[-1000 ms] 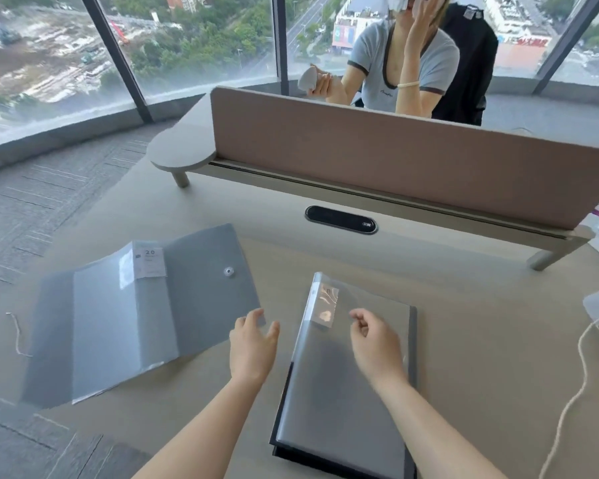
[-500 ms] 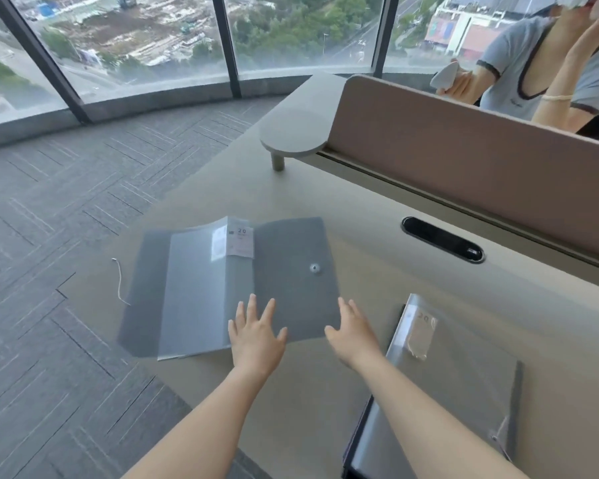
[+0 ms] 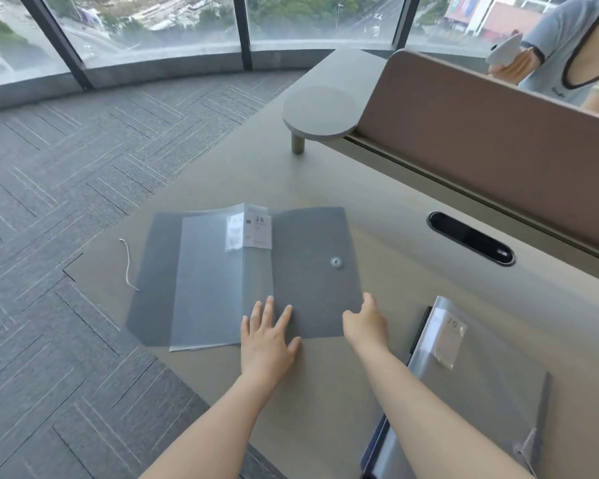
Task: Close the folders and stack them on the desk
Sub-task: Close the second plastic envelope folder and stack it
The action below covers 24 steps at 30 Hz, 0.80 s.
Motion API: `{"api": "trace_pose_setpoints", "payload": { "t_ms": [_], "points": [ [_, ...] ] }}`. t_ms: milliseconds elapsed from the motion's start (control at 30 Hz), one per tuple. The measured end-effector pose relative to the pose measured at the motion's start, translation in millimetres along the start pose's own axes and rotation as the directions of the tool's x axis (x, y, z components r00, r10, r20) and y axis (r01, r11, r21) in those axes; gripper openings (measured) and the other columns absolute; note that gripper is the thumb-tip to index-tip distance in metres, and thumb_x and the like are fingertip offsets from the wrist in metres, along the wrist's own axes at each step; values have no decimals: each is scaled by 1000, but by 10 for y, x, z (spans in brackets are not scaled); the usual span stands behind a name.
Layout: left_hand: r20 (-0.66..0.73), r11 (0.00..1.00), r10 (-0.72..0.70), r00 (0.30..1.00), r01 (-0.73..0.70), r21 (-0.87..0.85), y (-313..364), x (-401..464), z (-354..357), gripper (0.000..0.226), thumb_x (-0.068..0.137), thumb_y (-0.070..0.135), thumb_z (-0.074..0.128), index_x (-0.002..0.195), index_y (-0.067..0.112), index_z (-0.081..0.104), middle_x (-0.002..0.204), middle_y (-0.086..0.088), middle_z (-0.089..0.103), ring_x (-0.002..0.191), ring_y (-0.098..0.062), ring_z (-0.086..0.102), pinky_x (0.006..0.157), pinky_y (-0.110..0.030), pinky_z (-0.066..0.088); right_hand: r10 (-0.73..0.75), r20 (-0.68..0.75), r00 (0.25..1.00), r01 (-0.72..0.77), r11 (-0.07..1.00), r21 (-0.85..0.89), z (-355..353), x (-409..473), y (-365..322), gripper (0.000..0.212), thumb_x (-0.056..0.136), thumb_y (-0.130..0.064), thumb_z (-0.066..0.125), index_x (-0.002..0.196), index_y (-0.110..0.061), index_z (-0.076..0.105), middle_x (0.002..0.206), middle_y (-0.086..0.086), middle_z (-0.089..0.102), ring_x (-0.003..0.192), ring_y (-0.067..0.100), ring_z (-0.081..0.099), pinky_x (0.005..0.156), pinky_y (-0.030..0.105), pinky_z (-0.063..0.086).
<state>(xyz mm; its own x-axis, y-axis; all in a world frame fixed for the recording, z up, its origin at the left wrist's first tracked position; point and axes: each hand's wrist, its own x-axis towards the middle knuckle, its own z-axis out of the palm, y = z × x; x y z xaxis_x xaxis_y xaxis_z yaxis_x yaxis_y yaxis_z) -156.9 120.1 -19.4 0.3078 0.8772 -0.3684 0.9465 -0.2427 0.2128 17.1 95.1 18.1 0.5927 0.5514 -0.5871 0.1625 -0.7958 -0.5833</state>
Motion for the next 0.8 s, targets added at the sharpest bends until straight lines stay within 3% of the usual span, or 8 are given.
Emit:
{"api": "trace_pose_setpoints", "payload": {
  "t_ms": [100, 233, 333, 433, 500, 600, 700, 800],
  "points": [
    [1, 1000, 4, 1000, -4, 3, -3, 3, 8, 66, 95, 53, 40, 155, 39, 15, 167, -2, -2, 153, -25, -4, 123, -44, 1, 91, -40, 995, -87, 992, 90, -14, 83, -77, 57, 86, -6, 43, 143, -10, 39, 132, 12, 59, 125, 34, 49, 83, 31, 40],
    [6, 1000, 6, 1000, -6, 6, -3, -1, 9, 68, 94, 55, 41, 155, 39, 15, 167, -2, -3, 153, -25, -5, 123, -44, 0, 188, -81, 979, -182, 980, 80, -76, 250, -118, 37, 81, -8, 50, 114, 5, 61, 115, 23, 66, 111, 41, 60, 88, 40, 48],
    [8, 1000, 1, 1000, -1, 2, 2, -3, 13, 69, 94, 56, 41, 155, 40, 14, 167, -2, -4, 153, -26, -5, 123, -44, -1, 240, -39, 970, -232, 962, 147, -117, 329, -77, 26, 79, -9, 54, 98, 6, 65, 94, 17, 64, 100, 38, 65, 84, 41, 51],
    [-10, 1000, -1, 1000, 1, -8, 8, 6, 16, 70, 93, 58, 43, 155, 40, 17, 167, -2, -3, 153, -25, -5, 123, -43, -2, 225, -2, 974, -219, 952, 214, -185, 396, -59, 24, 81, -5, 58, 100, 8, 65, 96, 20, 66, 86, 30, 60, 74, 35, 44],
    [-25, 1000, -1, 1000, 1, -14, 2, 7, 29, 71, 91, 59, 45, 154, 40, 19, 167, -2, 0, 153, -25, -3, 123, -43, -1, 175, 39, 984, -180, 963, 201, -220, 413, -53, 18, 79, -6, 61, 91, 6, 67, 93, 24, 68, 80, 30, 60, 68, 32, 38],
    [-24, 1000, -8, 1000, 7, -15, 14, -21, 25, 73, 90, 60, 47, 154, 40, 20, 167, -1, 2, 153, -25, -3, 123, -43, -1, 88, 133, 987, -112, 977, 183, -231, 377, -42, 4, 80, -12, 61, 78, -8, 62, 86, 16, 63, 72, 27, 60, 61, 32, 44],
    [-31, 997, -20, 999, 17, -78, 62, -38, -15, 67, 92, 61, 43, 153, 38, 25, 167, 1, 8, 153, -22, -1, 123, -42, -1, -19, 197, 980, -19, 982, 188, -277, 294, -84, 13, 89, -9, 47, 85, -15, 57, 86, 6, 64, 54, 24, 62, 41, 25, 48],
    [-68, 965, -64, 996, 45, -260, 89, -70, -101, 61, 96, 55, 43, 152, 34, 32, 166, -2, 13, 153, -20, 3, 124, -38, 3, -128, 200, 972, 80, 969, 232, -359, 213, -141, 27, 94, -7, 39, 111, -16, 58, 97, 2, 64, 44, 26, 62, 36, 24, 46]
  ]
}}
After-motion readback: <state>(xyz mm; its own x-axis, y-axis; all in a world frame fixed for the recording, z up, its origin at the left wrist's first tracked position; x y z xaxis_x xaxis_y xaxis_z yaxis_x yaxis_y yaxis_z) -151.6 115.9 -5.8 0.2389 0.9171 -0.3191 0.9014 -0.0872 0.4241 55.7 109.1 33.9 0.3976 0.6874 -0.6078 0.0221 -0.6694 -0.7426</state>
